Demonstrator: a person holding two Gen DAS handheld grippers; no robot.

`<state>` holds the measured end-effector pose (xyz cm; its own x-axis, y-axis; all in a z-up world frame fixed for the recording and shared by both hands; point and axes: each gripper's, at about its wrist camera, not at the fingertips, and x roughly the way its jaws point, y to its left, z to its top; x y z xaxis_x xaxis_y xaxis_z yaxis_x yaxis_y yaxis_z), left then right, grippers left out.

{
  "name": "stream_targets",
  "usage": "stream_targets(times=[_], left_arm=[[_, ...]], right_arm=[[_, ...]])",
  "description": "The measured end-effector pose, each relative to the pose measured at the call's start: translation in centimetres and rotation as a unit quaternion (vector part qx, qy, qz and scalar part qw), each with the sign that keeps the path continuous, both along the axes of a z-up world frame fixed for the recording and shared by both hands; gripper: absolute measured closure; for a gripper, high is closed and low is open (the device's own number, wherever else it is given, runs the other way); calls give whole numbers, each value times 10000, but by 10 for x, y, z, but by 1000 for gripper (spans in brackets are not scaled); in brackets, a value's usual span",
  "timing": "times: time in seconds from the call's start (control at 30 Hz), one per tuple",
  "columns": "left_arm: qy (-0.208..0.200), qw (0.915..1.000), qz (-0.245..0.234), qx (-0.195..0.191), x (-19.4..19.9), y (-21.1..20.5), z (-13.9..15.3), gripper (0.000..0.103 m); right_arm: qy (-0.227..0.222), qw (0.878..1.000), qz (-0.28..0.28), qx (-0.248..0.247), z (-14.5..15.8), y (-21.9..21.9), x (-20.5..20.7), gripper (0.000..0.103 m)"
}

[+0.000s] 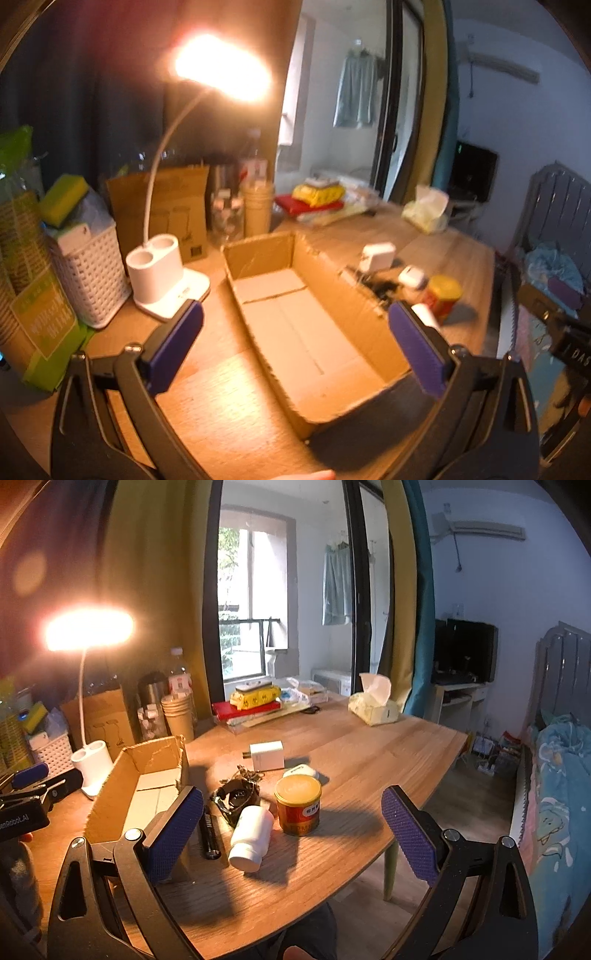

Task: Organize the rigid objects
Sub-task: 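Clamp the cardboard box wall with the left tool while the right tool approaches the white pill bottle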

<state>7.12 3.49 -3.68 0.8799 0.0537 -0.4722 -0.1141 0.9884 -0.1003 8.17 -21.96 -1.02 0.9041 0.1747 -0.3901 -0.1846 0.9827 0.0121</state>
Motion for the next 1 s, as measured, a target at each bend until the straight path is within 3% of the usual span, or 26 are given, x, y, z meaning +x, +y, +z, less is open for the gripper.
stream_targets(times=[0.2, 0.37, 0.63, 0.7, 0.87, 1.0], left_arm=[[648, 9977, -15, 182, 36, 12, -30, 2], [1285, 9917, 44, -84, 68, 28, -60, 2], [1745, 9846, -116, -1, 102, 37, -82, 3], [1959, 9802, -283, 17, 109, 38, -89, 8], [2295, 9710, -664, 80, 118, 37, -97, 42], [2358, 9681, -814, 227, 120, 37, -94, 54]], right_arm=[[299, 9995, -35, 24, -18, -7, 32, 4], [538, 9985, -54, 35, -32, -13, 56, 4], [769, 9970, 18, 66, -47, -14, 89, 4], [815, 9966, 24, 88, -50, -15, 94, 4], [955, 9954, 54, 71, -61, -11, 102, 4], [1019, 9947, 60, 90, -66, -10, 103, 4]])
